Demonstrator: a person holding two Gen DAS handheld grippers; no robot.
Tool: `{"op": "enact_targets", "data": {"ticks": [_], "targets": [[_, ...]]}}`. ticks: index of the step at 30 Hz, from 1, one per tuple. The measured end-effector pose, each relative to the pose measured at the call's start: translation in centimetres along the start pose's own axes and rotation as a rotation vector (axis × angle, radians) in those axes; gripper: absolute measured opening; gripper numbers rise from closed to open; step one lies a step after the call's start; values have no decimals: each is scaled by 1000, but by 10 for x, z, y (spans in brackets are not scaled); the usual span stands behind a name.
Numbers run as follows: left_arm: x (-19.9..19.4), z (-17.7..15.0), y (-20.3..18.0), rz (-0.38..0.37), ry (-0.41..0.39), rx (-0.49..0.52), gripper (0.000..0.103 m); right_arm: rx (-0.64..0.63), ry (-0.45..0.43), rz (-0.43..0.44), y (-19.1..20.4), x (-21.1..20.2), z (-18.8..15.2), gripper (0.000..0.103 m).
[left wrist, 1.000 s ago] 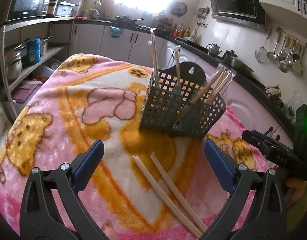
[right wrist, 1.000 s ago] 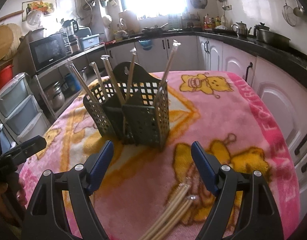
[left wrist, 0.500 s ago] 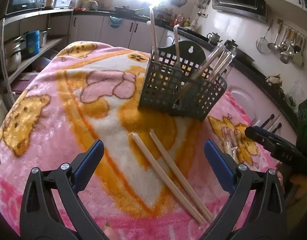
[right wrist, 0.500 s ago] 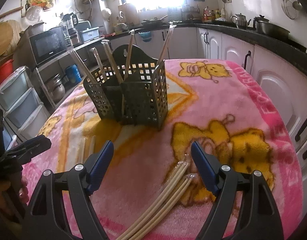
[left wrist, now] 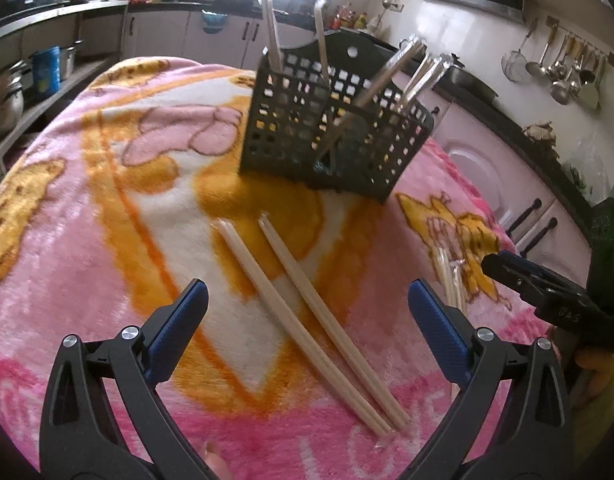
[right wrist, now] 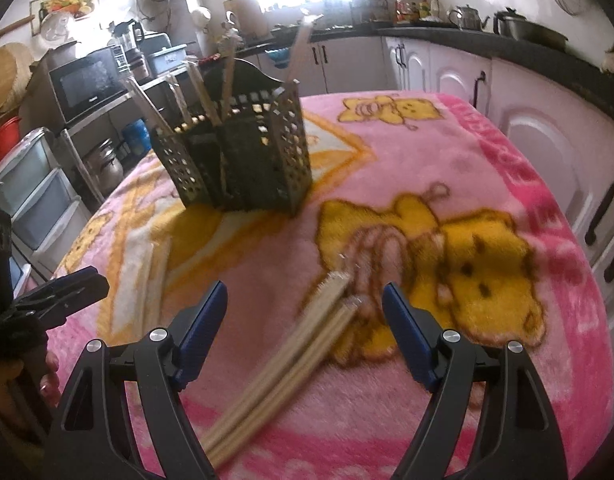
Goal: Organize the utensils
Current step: 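Close the left tool on a wrapped chopstick while the right tool grasps another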
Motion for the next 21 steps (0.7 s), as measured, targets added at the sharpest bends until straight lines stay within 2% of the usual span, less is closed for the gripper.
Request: {"op": "enact_targets", "data": {"ticks": [4, 8, 11, 15, 18, 20, 21], "targets": [[9, -5, 1, -25, 21, -28, 87, 36, 40, -5, -14, 6, -10, 77], [15, -6, 7, -20, 41, -48, 73, 43, 52, 11, -17, 9, -10, 76], [21, -6, 17, -23, 59, -90, 66, 54, 84, 32, -18, 18, -6, 69], [28, -5, 31, -27, 82, -147, 60, 42, 130, 25, -19, 34, 4, 66], [34, -3, 38, -41, 101, -181, 53, 78, 189, 44, -25, 48, 10, 66], [36, -1, 40, -59, 111, -204, 53, 92, 221, 39, -30, 56, 13, 65], [37, 1, 41, -72, 119, -215, 53, 97, 233, 39, -32, 60, 14, 59]]}}
Point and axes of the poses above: each gripper's, at about its wrist camera, not at the fingertips, and x roughly the way its jaws point, y to its left, z to its top, the point moved 7 cm from there along x, roughly the way its jaws point, and after that the axes turned 5 degrees about x, right-handed, at the moved point
